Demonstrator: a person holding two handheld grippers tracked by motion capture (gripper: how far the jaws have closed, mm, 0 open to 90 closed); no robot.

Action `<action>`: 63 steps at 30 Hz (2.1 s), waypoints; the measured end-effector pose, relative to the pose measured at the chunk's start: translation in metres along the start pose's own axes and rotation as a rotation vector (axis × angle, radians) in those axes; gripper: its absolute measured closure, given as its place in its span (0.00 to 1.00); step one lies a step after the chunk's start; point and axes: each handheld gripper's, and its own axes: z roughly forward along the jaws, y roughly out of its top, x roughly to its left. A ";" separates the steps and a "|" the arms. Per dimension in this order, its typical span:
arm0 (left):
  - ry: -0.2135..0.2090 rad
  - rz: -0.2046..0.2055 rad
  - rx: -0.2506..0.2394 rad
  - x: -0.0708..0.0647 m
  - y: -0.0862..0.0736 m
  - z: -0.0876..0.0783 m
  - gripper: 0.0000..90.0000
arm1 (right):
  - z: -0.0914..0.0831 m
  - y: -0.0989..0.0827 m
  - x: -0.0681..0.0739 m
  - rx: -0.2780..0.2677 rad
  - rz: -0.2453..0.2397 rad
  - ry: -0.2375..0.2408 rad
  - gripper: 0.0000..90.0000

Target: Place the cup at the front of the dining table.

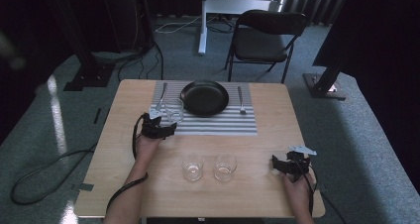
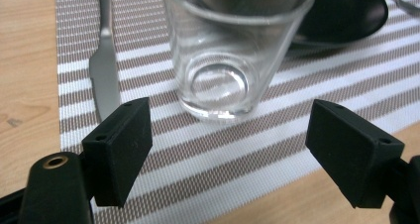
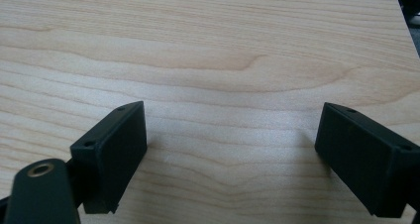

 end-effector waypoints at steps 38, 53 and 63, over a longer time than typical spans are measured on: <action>0.014 0.022 0.027 0.022 -0.034 -0.050 0.21 | 0.000 0.000 0.000 -0.001 0.001 -0.001 0.13; 0.073 -0.008 0.047 0.039 -0.056 -0.068 0.21 | 0.000 0.000 0.000 -0.001 0.001 -0.002 0.13; 0.113 -0.062 0.038 0.056 -0.071 -0.088 0.21 | 0.000 0.000 0.000 -0.001 0.002 -0.002 0.13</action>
